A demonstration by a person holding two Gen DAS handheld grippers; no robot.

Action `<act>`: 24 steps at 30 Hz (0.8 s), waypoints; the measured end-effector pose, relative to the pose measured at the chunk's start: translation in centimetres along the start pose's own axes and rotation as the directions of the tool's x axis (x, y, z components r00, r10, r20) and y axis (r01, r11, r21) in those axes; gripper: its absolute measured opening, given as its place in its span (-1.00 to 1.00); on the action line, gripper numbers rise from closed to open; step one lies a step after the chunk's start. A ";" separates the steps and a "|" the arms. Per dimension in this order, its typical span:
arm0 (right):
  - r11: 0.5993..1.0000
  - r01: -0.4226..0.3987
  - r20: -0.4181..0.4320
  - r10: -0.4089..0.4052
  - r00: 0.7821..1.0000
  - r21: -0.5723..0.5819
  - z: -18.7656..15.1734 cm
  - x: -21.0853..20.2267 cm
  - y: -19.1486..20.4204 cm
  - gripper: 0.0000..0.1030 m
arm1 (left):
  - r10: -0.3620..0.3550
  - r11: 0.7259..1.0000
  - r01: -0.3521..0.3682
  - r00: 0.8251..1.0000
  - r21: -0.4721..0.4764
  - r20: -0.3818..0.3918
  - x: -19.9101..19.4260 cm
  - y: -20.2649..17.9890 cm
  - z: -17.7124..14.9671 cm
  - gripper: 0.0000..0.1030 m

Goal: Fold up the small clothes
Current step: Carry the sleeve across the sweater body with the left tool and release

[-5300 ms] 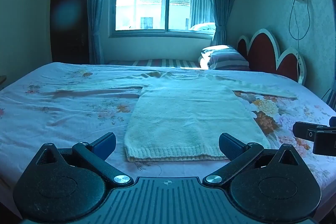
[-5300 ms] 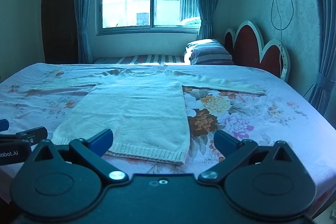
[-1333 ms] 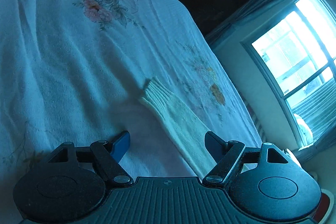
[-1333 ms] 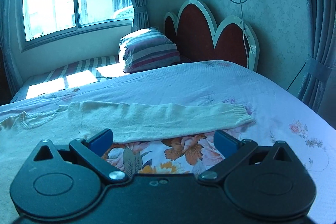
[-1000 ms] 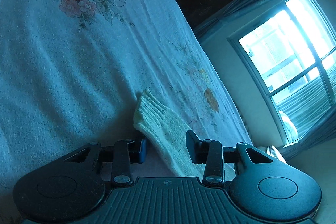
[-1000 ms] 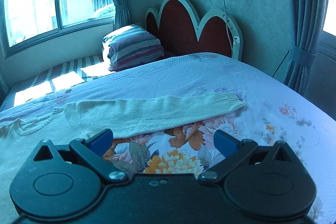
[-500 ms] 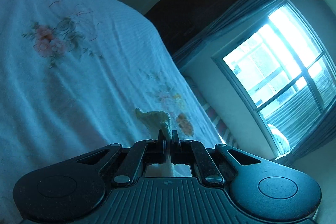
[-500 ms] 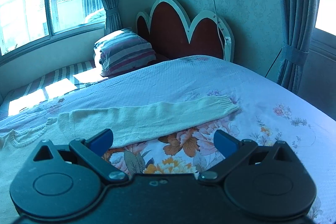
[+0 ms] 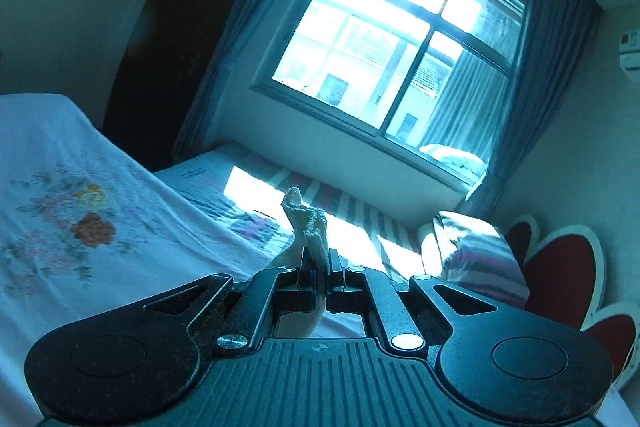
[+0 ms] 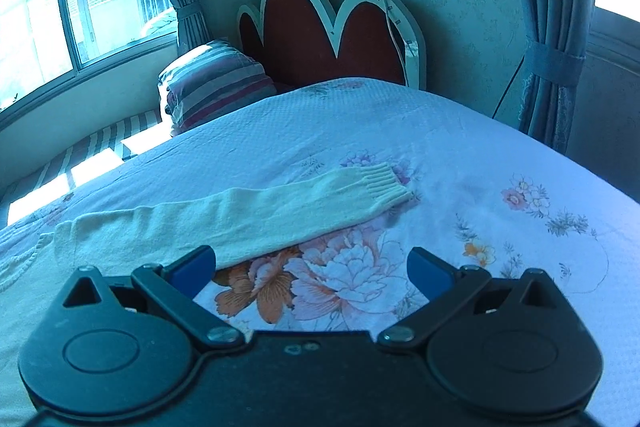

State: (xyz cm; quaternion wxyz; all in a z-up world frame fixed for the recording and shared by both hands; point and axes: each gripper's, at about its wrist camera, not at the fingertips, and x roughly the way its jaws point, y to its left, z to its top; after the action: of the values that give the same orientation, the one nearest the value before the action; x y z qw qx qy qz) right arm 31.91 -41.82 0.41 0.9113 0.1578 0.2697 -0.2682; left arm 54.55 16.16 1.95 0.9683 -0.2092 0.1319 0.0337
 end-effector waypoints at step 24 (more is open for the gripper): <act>0.992 0.105 -0.039 -0.103 0.994 0.072 0.2 1.2 -11.8 0.99 | -0.253 0.920 0.335 0.905 0.204 -0.342 3.6 -24.7 -15.0 -0.94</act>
State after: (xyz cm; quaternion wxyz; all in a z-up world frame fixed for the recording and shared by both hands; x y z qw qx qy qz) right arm 26.11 -51.93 -1.82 0.8847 0.1819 0.2835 -0.3223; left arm 57.32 -12.47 -2.42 0.9483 -0.1016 0.2516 -0.1644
